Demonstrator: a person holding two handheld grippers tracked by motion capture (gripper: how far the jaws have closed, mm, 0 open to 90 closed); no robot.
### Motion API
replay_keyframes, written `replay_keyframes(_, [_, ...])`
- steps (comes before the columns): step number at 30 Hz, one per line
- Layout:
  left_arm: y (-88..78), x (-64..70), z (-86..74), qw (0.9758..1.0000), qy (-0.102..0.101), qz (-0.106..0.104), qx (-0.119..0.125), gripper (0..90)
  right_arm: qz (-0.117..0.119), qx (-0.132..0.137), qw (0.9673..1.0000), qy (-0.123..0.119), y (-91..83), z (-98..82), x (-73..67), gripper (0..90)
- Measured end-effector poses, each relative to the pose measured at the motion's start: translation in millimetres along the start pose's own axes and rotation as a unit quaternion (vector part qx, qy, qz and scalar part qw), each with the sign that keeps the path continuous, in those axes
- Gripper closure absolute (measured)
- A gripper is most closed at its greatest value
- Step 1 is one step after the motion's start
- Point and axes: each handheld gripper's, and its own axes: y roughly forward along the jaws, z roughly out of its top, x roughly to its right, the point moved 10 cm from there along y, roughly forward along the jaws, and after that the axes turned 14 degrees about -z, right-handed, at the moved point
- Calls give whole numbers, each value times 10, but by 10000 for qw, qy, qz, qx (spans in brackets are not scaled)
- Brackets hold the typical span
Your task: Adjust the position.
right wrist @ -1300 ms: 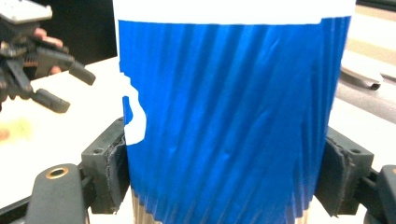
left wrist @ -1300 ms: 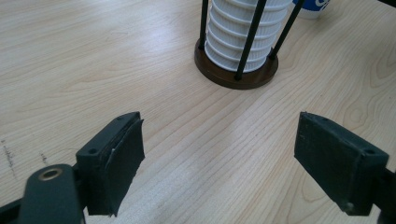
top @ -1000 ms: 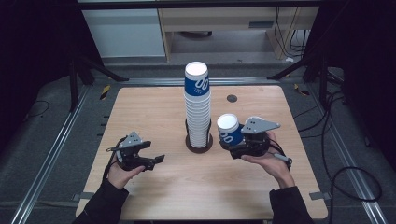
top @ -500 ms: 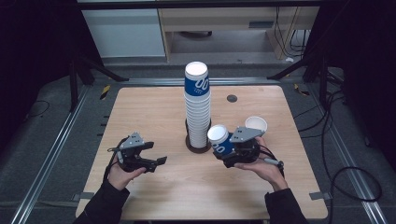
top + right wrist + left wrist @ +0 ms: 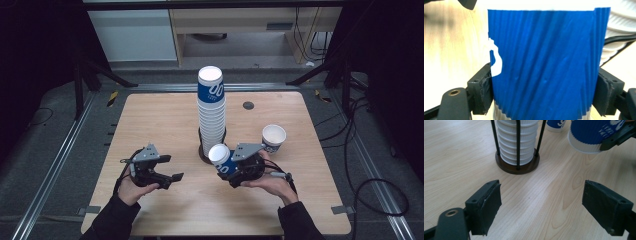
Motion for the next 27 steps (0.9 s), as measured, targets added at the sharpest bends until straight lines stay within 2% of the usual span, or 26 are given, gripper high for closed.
replay_keyframes(18, [107, 213, 75, 9992, 239, -299, -62, 151, 436, -231, 9977, -463, 300, -53, -318, 197])
replay_keyframes(27, [200, 277, 87, 9987, 268, -401, -148, 149, 477, -214, 9969, -589, 390, -19, -421, 197])
